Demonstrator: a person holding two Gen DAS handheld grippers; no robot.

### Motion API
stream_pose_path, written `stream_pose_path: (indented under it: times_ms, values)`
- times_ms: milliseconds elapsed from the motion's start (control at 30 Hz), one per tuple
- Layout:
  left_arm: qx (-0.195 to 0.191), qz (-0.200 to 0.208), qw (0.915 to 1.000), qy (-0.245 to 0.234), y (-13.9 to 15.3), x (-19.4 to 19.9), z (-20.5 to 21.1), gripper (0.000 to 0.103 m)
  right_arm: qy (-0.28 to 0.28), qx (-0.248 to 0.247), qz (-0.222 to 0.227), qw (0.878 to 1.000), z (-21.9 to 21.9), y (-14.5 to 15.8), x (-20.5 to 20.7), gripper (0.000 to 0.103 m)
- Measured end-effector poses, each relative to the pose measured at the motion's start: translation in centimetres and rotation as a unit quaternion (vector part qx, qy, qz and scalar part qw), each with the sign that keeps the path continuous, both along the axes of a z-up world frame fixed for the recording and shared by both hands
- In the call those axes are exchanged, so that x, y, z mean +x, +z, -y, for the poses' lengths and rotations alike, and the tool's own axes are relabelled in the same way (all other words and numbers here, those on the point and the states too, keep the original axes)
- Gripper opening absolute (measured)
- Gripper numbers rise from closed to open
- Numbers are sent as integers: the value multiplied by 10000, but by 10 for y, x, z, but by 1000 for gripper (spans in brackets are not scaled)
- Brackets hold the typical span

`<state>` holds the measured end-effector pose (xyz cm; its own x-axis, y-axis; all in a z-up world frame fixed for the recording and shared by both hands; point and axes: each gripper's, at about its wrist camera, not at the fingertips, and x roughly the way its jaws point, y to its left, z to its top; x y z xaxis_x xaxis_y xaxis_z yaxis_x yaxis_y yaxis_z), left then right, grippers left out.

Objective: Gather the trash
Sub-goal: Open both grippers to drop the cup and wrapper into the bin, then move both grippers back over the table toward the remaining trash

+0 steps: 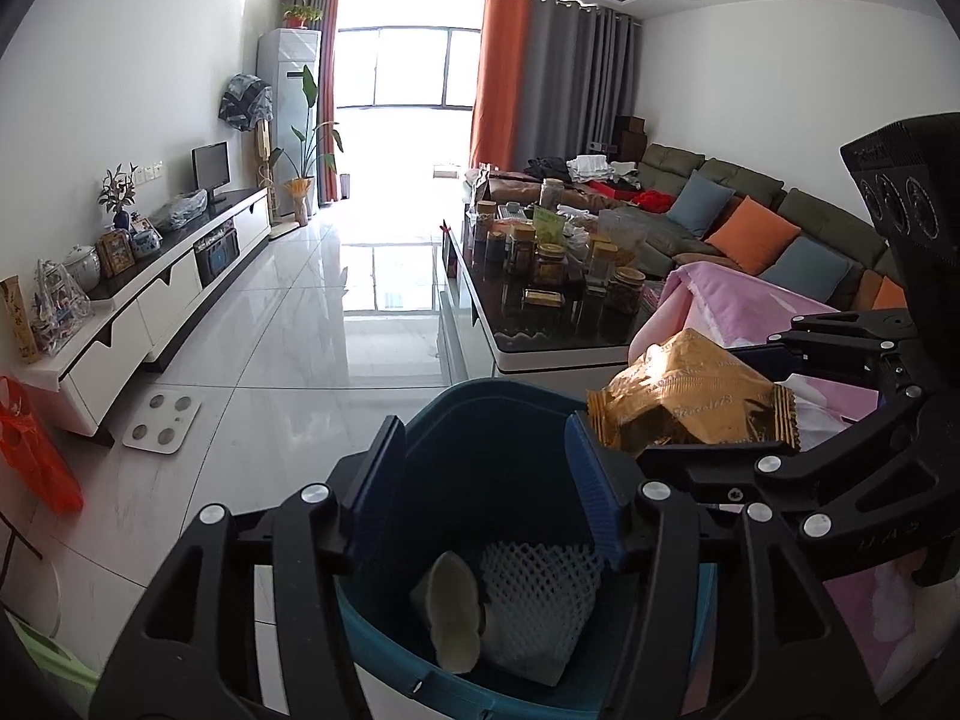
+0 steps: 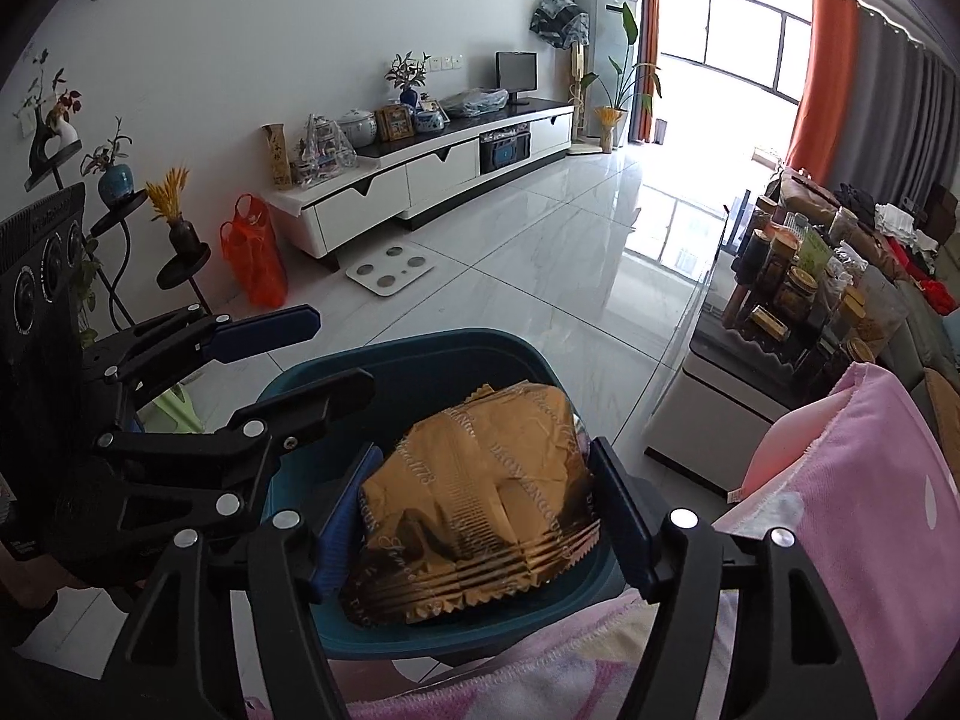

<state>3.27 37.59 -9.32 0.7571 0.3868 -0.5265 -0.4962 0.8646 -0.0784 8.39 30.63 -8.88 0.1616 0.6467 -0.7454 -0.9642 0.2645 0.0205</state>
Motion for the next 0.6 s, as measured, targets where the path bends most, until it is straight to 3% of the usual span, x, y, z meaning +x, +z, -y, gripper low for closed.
stream_pose_path:
  times_ms: [67,133,433,600]
  values:
    - [-3,9,10000,19,0,-3,0,59,-10,5,-2,10000,1,0,2,71]
    - [24,22,10000,78,2,-4,1,69,-14,21,-32,10000,1,1,4,76]
    - [207,228,9980,552,15,-26,-9,96,-30,126,-112,9999,-6,5,7,91]
    - [247,234,9958,854,21,-43,-20,97,-133,249,-101,9996,-4,9,10,96]
